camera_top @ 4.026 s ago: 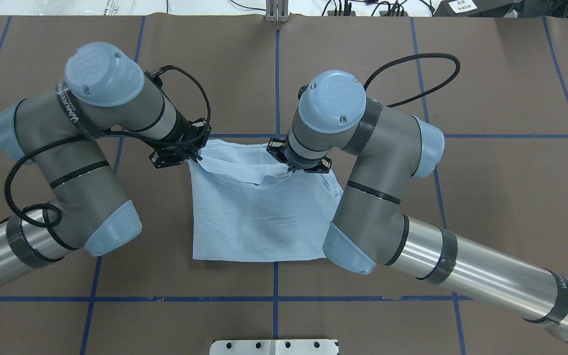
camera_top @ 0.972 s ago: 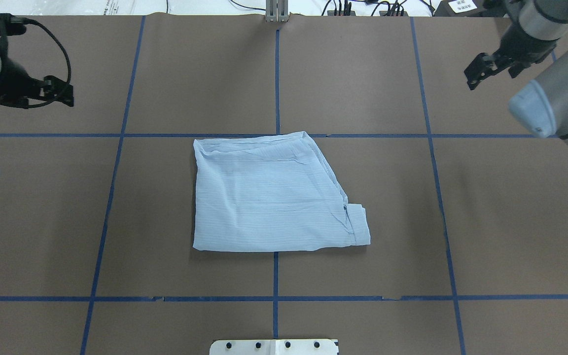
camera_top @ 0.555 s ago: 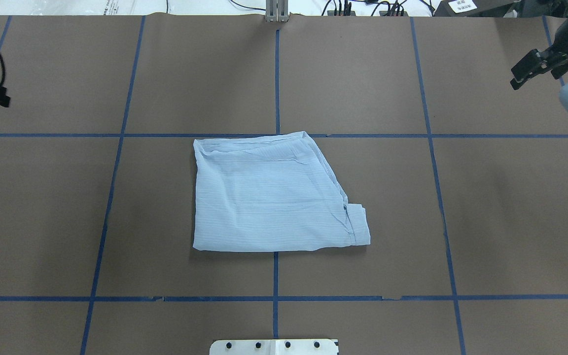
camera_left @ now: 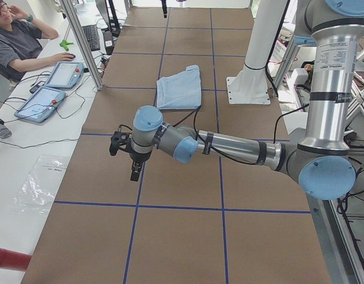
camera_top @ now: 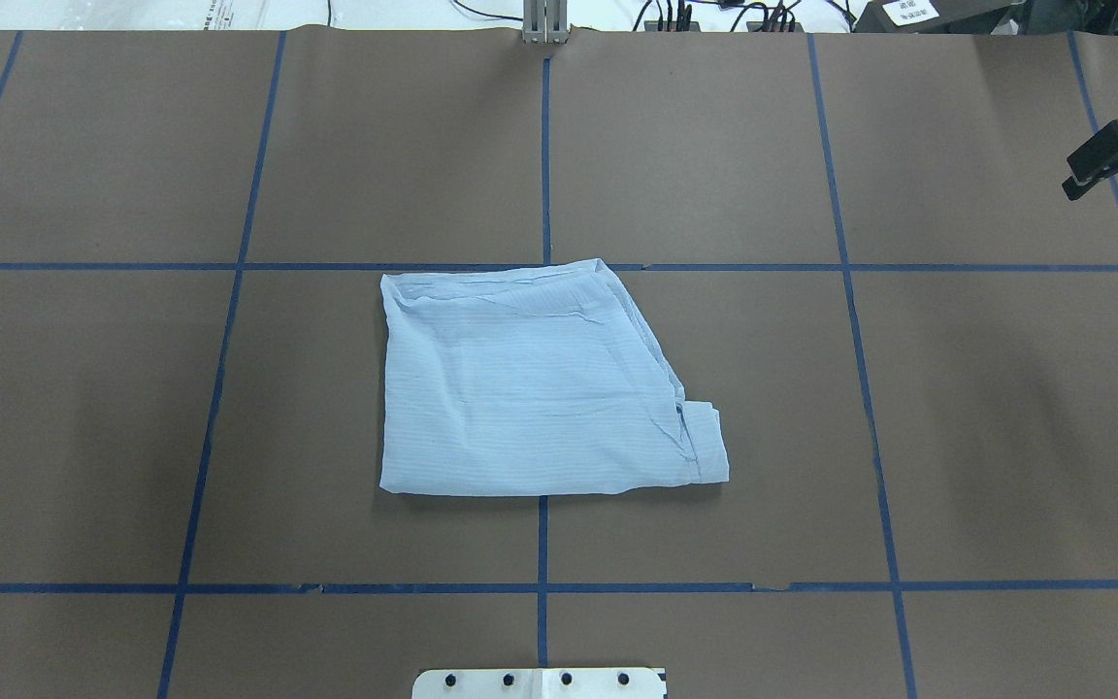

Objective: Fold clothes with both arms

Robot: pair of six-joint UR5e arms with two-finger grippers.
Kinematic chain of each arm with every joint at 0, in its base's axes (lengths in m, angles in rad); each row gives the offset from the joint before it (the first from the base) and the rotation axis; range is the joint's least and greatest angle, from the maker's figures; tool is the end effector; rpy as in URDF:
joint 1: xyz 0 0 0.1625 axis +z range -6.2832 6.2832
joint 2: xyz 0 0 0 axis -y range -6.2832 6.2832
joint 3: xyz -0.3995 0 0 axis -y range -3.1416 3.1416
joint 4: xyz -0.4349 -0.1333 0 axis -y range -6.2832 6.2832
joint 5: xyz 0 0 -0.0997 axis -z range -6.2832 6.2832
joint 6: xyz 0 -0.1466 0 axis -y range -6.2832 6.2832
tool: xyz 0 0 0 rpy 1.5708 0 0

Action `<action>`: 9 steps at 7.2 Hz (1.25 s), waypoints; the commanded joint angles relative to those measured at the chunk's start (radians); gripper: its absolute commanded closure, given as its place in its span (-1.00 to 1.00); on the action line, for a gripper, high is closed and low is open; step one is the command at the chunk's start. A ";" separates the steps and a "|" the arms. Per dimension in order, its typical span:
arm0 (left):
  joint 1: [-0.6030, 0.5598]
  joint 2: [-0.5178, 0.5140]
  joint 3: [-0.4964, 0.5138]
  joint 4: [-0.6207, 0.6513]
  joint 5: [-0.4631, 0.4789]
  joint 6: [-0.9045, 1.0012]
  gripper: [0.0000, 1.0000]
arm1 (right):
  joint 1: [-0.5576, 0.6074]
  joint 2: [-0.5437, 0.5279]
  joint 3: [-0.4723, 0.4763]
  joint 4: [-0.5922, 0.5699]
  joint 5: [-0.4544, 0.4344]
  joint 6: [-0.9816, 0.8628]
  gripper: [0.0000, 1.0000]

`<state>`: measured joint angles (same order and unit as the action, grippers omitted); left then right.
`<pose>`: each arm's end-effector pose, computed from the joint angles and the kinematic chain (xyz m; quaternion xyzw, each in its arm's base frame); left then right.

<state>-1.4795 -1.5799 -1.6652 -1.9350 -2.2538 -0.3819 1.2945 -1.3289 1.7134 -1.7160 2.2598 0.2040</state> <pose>0.0119 -0.5778 0.5736 0.1359 0.3679 -0.0559 0.9182 -0.1312 -0.6099 0.4735 0.0294 -0.3524 -0.0741 0.9324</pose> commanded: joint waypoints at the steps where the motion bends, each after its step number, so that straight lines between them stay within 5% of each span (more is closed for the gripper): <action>1: -0.021 0.038 0.059 -0.006 0.003 0.005 -0.99 | 0.041 -0.039 0.000 -0.002 0.003 0.000 -1.00; 3: -0.028 0.067 0.009 0.104 0.002 0.041 -0.99 | 0.103 -0.091 0.000 -0.002 0.064 -0.002 -1.00; 5: -0.120 0.048 -0.002 0.308 0.010 0.309 -0.99 | 0.191 -0.147 -0.001 -0.001 0.168 -0.012 -1.00; 9: -0.125 0.040 -0.004 0.357 0.000 0.345 -0.99 | 0.282 -0.266 -0.005 0.001 0.175 -0.228 -1.00</action>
<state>-1.6035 -1.5386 -1.6678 -1.5838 -2.2520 -0.0402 1.5571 -1.5513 1.7096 -1.7162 2.4411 0.0774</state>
